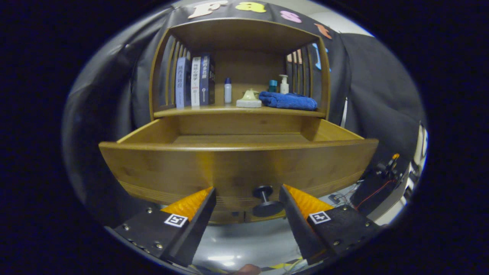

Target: Pull open the drawer, take out the items inside it, and place them on the countertop above the cabinet.

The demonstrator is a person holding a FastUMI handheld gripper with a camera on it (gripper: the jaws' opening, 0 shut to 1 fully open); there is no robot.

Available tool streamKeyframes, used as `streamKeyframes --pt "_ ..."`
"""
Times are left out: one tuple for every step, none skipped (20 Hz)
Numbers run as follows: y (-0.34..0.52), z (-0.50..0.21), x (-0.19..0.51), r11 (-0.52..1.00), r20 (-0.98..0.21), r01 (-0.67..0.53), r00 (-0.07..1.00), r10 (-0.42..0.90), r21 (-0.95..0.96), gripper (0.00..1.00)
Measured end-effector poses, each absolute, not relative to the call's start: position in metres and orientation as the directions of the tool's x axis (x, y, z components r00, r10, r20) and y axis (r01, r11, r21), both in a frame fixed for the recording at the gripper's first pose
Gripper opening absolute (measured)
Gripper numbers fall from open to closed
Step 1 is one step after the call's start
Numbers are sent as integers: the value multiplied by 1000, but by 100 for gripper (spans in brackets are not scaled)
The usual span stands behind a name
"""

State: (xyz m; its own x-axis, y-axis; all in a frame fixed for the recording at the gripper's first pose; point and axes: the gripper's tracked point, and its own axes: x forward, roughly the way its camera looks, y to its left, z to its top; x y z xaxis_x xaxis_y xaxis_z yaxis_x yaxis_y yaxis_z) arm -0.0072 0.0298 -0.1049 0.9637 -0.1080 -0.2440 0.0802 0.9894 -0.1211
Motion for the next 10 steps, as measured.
streamKeyframes --pt "32 -104 -5 991 -240 80 965 -104 -107 99" --pt "32 -103 -6 992 -239 74 966 -96 -101 99" --pt "31 -104 -4 993 -243 65 966 -89 -102 99" --pt "28 -102 -1 992 -246 62 965 -87 -107 99" --pt "25 -101 3 992 -249 61 965 -86 -106 98" --pt "25 -99 9 993 -248 54 966 -78 -101 99" --pt "25 -100 16 994 -251 45 966 -69 -104 99" --pt "25 -99 25 994 -260 35 964 -62 -107 99" --pt "26 -98 32 994 -263 28 963 -55 -103 99" --pt "29 -97 43 995 -266 19 963 -44 -96 99"
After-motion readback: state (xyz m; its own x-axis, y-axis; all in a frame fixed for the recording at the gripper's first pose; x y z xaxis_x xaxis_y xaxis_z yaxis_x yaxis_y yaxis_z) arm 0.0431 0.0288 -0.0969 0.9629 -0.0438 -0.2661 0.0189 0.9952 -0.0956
